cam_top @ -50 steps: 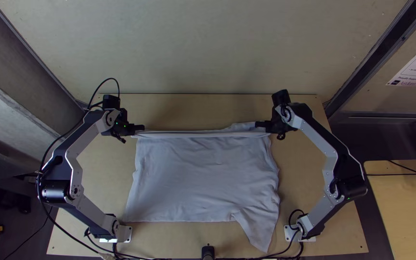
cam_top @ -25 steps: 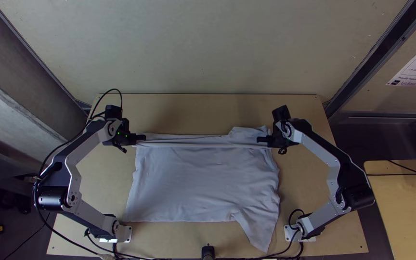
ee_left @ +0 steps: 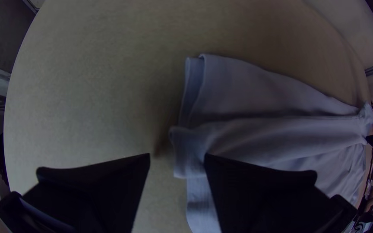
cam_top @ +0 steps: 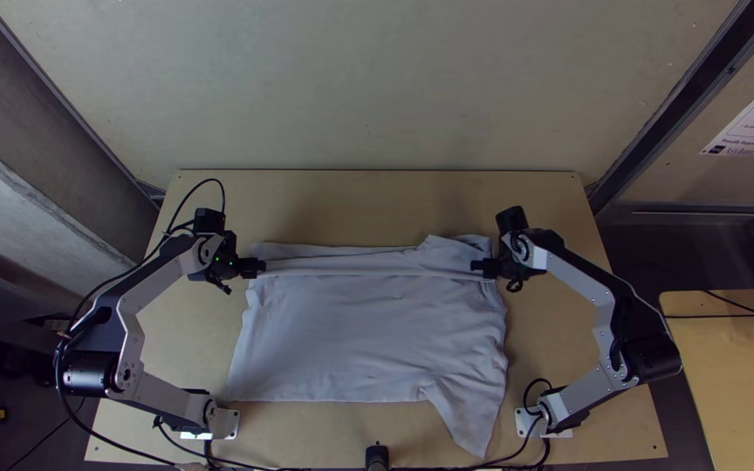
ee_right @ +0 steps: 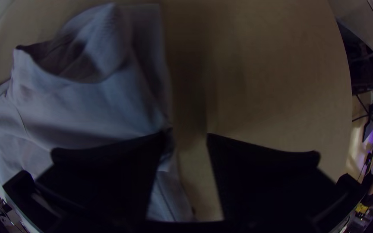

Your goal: Fold the t-shirt

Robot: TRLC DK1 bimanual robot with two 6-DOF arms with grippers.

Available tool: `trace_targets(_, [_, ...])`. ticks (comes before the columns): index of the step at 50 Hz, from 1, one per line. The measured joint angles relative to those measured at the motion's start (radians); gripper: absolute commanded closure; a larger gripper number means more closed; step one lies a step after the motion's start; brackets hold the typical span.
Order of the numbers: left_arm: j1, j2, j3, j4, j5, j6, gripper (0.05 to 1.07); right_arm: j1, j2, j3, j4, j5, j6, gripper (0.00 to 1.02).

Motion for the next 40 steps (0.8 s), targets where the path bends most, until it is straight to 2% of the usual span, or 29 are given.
trace_targets(12, [0.003,-0.106,0.003,-0.034,0.023,0.000,0.10,-0.053,-0.112,-0.025,-0.035,0.004,-0.001,0.04])
trace_targets(19, [0.020,-0.138,0.044,-0.157,0.075,0.029,0.10,-0.073,-0.268,-0.026,-0.077,0.008,0.013,0.04])
trace_targets(27, [0.044,-0.175,0.082,-0.251,0.080,0.068,0.10,-0.071,-0.448,-0.020,-0.150,0.008,0.031,0.04])
trace_targets(32, [0.047,-0.210,0.097,-0.324,0.080,0.090,0.10,-0.054,-0.490,0.007,-0.252,0.011,0.037,0.04])
trace_targets(40, [0.046,-0.260,0.108,-0.491,0.080,0.141,0.10,-0.015,-0.526,0.027,-0.326,0.011,0.044,0.04])
